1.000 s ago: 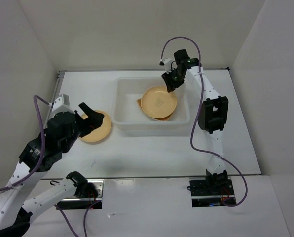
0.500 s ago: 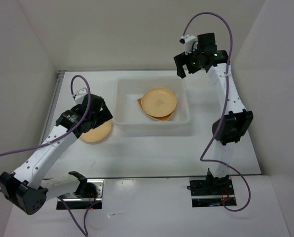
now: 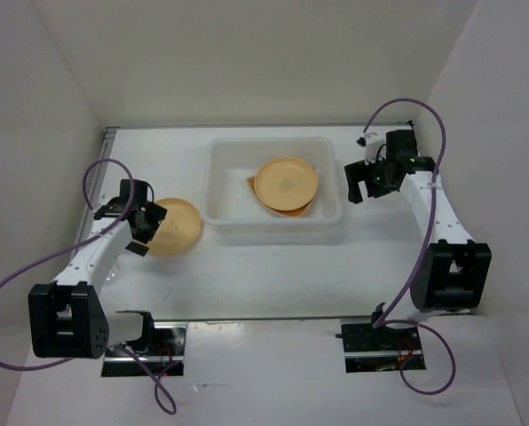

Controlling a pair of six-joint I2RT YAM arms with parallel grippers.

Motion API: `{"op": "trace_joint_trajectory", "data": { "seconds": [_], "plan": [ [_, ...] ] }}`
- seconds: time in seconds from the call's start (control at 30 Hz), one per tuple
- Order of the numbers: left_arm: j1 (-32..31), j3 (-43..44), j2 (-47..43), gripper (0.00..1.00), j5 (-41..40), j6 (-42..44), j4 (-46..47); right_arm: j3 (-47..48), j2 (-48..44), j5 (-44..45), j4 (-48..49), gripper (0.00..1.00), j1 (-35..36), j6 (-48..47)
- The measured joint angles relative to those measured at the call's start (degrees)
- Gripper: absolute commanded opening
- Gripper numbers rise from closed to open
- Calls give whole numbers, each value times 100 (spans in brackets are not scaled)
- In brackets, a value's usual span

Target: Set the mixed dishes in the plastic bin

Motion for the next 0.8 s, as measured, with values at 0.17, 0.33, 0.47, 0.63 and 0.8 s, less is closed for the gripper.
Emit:
{"op": "trace_joint_trajectory", "data": {
  "seconds": [0.17,0.33,0.47,0.63,0.8],
  "plan": [
    [243,-157,313,99,105,-70,293,-348,-92,-55,109,98,-343,66],
    [264,-391,581,99,144,-201,520,-522,-315,-151,199,98,-389,87],
    [367,-686,684,99,227,-358,584,-629,-442,-192,297,98,-389,122],
    [435,-1023,693,89,337,-503,629,-828,-505,-216,341,98,-389,162],
    [487,-1023,802,61,354,-466,750,-859,-505,-227,361,98,-391,210]
  ]
}}
